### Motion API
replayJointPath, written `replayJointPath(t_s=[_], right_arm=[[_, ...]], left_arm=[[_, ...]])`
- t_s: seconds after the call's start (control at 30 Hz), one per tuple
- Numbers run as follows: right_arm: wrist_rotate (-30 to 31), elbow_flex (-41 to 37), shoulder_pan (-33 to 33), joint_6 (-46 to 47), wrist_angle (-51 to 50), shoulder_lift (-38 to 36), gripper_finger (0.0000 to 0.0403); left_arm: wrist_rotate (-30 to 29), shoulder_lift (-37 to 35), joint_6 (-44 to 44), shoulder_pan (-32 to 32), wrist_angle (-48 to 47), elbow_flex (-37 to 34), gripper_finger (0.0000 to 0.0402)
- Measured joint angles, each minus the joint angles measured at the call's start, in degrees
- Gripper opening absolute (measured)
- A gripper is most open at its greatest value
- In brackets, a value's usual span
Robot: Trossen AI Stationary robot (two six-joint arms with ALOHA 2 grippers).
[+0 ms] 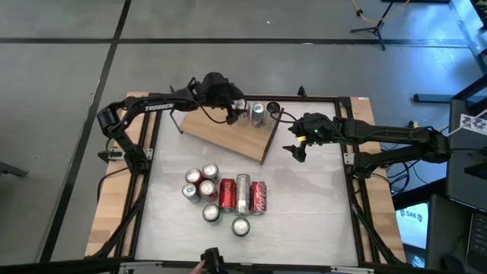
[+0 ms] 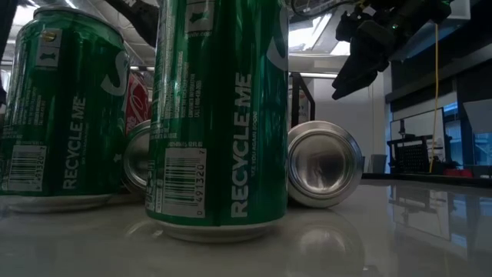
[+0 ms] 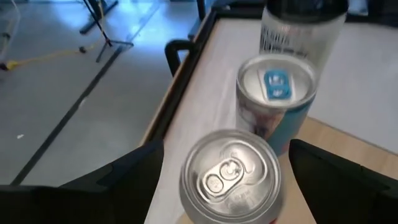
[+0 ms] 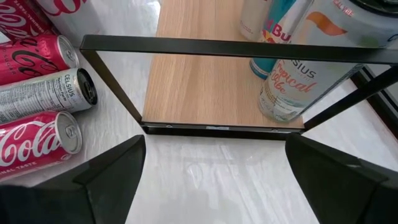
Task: Place canned beverage on shelf
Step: Put the right silver soda can on the shelf
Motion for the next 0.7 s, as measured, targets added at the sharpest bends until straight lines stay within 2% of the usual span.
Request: replayJointPath(t_s=[0.2, 0.43, 0.57, 0.7], right_arm=[[0.0, 0.0, 0.0, 0.0, 0.0, 0.0, 0.0381], [0.0, 0.0, 0.0, 0.0, 0.0, 0.0, 0.0381], [0.0, 0.0, 0.0, 0.0, 0.0, 0.0, 0.0381], [0.0, 0.0, 0.0, 0.0, 0.1, 0.0, 0.0381]], left_arm=[[-4.6, -4.1, 0.0, -0.2, -1.8, 0.0, 0.0334], [-14.1, -8.0, -0.6, -0.2, -10.4, 0.0, 0.0334], [-16.0, -7.9, -4.1, -0.2, -17.4, 0.0, 0.0324], [-16.1, -5.9, -6.5, -0.4, -20.3, 0.0, 0.0304]])
